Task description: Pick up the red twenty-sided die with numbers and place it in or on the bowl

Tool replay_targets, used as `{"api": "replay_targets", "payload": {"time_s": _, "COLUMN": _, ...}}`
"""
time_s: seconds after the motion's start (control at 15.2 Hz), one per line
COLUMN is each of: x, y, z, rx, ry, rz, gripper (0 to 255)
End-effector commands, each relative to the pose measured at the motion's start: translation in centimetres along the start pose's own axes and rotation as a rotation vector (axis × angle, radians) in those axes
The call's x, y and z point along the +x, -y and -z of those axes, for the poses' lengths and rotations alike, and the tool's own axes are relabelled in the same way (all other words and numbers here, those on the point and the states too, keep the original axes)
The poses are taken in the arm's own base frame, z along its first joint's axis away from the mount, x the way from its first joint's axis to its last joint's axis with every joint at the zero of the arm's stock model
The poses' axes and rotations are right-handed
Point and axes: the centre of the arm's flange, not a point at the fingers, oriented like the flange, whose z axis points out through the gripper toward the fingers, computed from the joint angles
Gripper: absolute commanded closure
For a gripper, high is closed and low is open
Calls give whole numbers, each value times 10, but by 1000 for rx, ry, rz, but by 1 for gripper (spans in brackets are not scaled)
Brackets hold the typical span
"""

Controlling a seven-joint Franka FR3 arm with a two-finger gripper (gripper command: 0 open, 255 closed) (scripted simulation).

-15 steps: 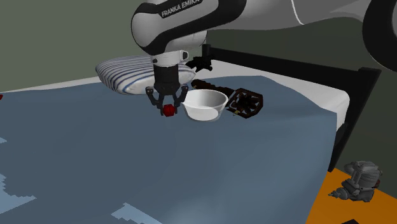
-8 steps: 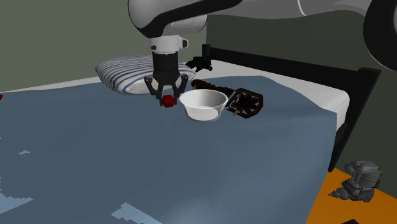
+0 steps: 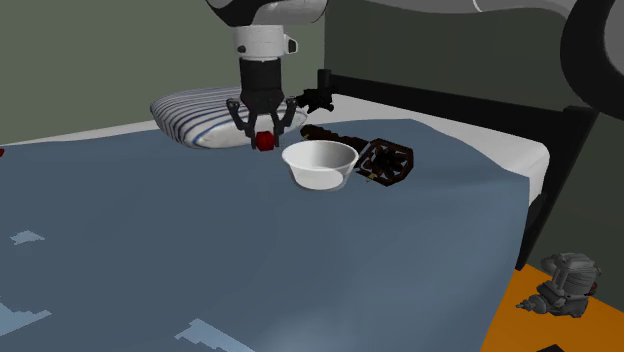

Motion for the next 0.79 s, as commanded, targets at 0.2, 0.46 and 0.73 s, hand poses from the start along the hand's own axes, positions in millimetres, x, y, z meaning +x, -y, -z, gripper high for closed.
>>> {"api": "replay_targets", "payload": {"time_s": 0.2, "x": 32, "y": -51, "z": 4, "rx": -1, "ry": 0, "rz": 0, "gripper": 255}}
{"api": "replay_targets", "payload": {"time_s": 0.46, "x": 60, "y": -95, "z": 4, "rx": -1, "ry": 0, "rz": 0, "gripper": 255}}
{"api": "replay_targets", "payload": {"time_s": 0.73, "x": 88, "y": -140, "z": 5, "rx": -1, "ry": 0, "rz": 0, "gripper": 255}}
